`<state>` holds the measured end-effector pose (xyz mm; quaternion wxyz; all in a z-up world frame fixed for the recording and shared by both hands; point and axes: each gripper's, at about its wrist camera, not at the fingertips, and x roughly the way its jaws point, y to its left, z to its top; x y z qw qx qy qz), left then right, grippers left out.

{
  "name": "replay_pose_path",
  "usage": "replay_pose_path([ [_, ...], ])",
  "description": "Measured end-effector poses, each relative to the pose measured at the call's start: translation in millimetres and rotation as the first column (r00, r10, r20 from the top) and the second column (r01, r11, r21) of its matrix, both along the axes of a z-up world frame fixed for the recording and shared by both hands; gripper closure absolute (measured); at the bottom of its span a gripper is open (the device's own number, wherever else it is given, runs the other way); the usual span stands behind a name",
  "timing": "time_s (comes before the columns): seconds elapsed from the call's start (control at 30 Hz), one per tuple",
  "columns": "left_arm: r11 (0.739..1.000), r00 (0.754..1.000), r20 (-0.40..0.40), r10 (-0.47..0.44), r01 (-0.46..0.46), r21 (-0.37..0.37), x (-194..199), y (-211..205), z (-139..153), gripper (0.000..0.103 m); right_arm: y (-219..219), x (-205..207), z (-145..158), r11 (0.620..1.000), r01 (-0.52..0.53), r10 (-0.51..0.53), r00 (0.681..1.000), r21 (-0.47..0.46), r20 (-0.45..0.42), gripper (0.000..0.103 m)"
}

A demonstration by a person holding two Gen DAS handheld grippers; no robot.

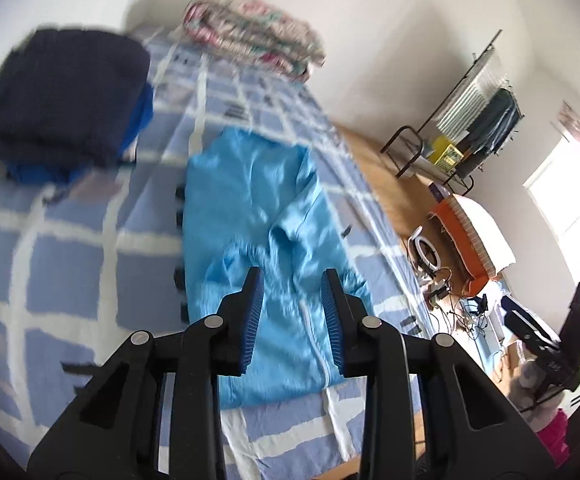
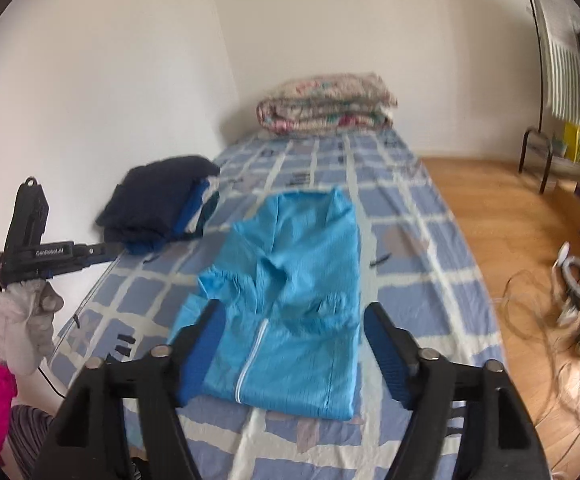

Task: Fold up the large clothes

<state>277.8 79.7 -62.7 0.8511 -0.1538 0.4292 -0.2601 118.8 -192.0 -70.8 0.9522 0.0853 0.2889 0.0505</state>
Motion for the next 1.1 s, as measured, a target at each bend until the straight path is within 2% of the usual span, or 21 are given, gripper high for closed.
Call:
replay_pose_path([
  [0.1,1.0,0.999,0.038,0.007,-0.007,0.001,6,7,19,0.073,-2,-3,25,0.999,0.001,-0.002,1.0,0.037,0.008,0.028],
  [0.2,1.0,0.999,0.034,0.028,-0.027,-0.015,15,18,25,0.073,-5,0,39,0.998,0.0,-0.001,1.0,0.055,0.009,0.028],
  [0.33,0.998,0.998,0.026,0.061,-0.06,-0.02,29,30,25,0.073,-5,15,46,0.999,-0.03,0.03,1.0,0.028,-0.005,0.028],
  [0.5,0.996,0.996,-0.011,0.089,-0.089,0.0,66,28,17,0.072,-17,63,38,0.998,-0.065,0.065,0.997,0.007,-0.046,0.028],
  [0.53,0.996,0.996,-0.017,0.091,-0.091,0.004,74,25,16,0.069,-22,76,34,0.998,-0.07,0.07,0.996,0.011,-0.051,0.028],
  [0.6,0.994,0.994,-0.027,0.108,-0.108,-0.013,99,18,11,0.054,-35,107,22,0.997,-0.075,0.077,0.995,0.029,-0.069,0.028],
  [0.73,0.992,0.99,-0.067,0.126,-0.127,-0.016,155,-1,-7,0.053,-55,167,-3,0.997,-0.079,0.081,0.991,0.019,-0.105,0.028],
  [0.87,0.994,0.99,-0.094,0.104,-0.106,-0.007,219,-34,-31,0.053,-76,230,-37,0.996,-0.086,0.088,0.986,0.019,-0.14,0.028],
  [0.97,0.996,0.99,-0.124,0.073,-0.079,-0.042,274,-70,-56,0.053,-89,281,-67,0.995,-0.098,0.102,0.982,0.03,-0.159,0.028],
  [1.1,0.996,0.985,-0.171,0.023,-0.038,-0.084,329,-117,-92,0.053,-101,348,-110,0.991,-0.118,0.129,0.975,0.067,-0.182,0.028],
])
